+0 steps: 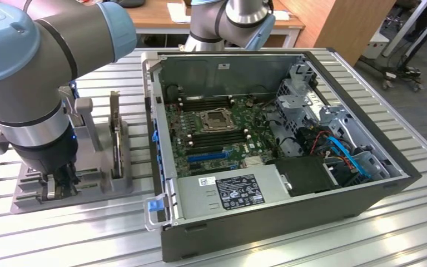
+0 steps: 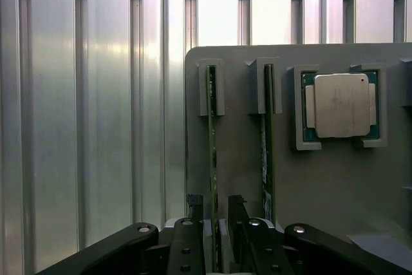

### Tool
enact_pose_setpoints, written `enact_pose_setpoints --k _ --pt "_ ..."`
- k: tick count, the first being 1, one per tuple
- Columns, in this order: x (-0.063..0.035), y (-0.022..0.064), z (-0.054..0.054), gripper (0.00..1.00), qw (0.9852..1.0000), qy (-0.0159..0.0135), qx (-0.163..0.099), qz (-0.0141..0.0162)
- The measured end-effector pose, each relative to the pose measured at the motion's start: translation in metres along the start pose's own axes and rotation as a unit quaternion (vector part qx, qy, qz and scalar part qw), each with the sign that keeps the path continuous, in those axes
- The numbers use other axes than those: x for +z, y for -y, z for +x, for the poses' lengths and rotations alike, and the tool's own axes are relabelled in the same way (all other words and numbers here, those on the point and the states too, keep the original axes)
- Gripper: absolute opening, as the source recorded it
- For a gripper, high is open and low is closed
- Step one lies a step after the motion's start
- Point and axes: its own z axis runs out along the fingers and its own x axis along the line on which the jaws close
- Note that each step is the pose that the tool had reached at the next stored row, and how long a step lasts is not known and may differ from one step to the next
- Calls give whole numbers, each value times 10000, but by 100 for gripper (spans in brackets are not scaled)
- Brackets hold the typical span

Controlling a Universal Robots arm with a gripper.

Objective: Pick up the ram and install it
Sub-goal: 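Pick up the ram and move it above insertion slot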

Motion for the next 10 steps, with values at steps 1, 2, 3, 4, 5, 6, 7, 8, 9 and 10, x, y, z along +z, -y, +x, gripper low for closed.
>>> enact_pose_setpoints --k 1,2,3,4,5,6,7,8,9,10 --pt "0 0 0 29 10000 0 0 0" --pt "0 0 0 29 10000 0 0 0" --pt "0 0 0 29 10000 0 0 0" --pt "0 0 0 29 10000 0 0 0" --pt "0 0 0 29 10000 0 0 0" --pt "0 0 0 29 10000 0 0 0" --pt "0 0 0 29 10000 0 0 0" --pt "0 0 0 29 10000 0 0 0" --pt "0 0 0 29 10000 0 0 0" --pt "0 0 0 27 10000 0 0 0"
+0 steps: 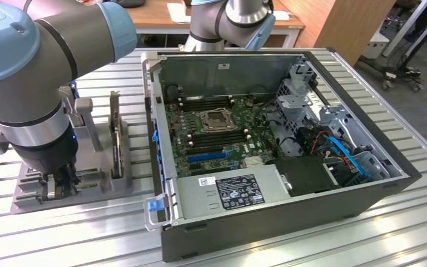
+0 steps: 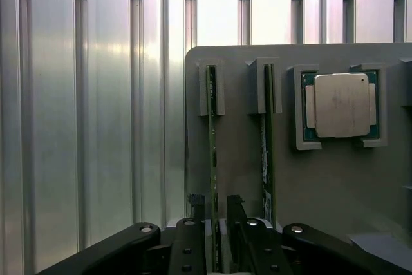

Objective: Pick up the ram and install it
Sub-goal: 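Pick up the ram and move it above insertion slot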

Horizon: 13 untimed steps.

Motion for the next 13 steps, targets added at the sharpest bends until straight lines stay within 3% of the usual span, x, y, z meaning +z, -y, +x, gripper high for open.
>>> enact_pose_setpoints --k 2,3,13 --pt "0 0 0 27 10000 0 0 0" --pt "0 0 0 20 10000 0 0 0" --pt "-22 0 -1 20 10000 1 0 0"
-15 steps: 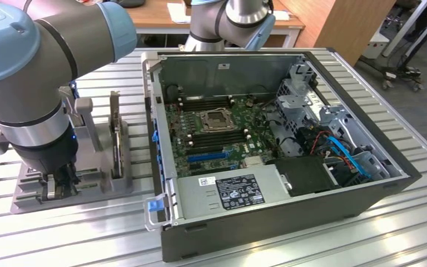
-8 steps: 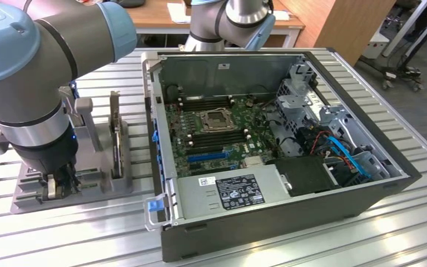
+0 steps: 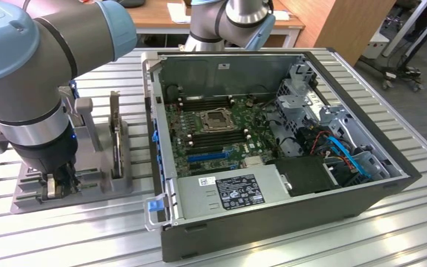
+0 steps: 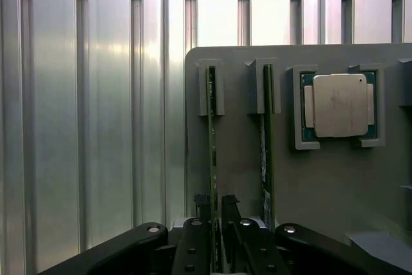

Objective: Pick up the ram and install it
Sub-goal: 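Pick up the ram and move it above insertion slot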

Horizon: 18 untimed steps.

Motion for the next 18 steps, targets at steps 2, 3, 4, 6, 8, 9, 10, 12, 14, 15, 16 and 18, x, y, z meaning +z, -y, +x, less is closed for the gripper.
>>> enact_pose_setpoints --k 2,3,4,6,8,9,10,12,14,15,16,18 --pt "0 0 0 20 10000 0 0 0" --pt "0 0 0 20 10000 0 0 0" --pt "0 0 0 20 10000 0 0 0" --pt "-2 6 1 20 10000 0 -1 -1" --pt "-2 6 1 20 10000 -1 0 -1" --pt "-2 6 0 20 10000 -1 0 -1" --pt "-1 6 0 20 10000 0 0 0" --pt "-1 6 0 20 10000 0 0 0" --pt "-1 6 0 20 10000 0 0 0" --pt "-1 6 0 20 10000 0 0 0" --pt "-1 6 0 20 10000 0 0 0" --pt "-1 6 0 20 10000 0 0 -1"
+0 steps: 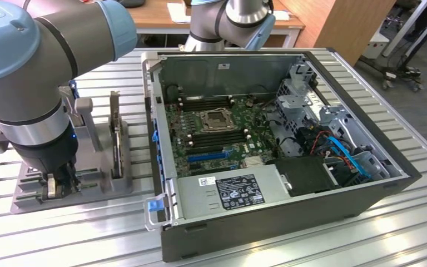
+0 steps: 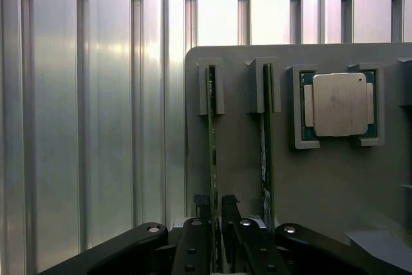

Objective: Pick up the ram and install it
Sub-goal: 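Pick up the ram and move it above insertion slot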

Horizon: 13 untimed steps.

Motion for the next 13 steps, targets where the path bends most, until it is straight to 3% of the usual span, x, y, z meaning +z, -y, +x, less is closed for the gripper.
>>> enact_pose_setpoints --k 4,6,13 --pt "0 0 0 19 10000 0 0 0" --pt "0 0 0 11 10000 1 0 0" --pt "0 0 0 11 10000 0 0 0"
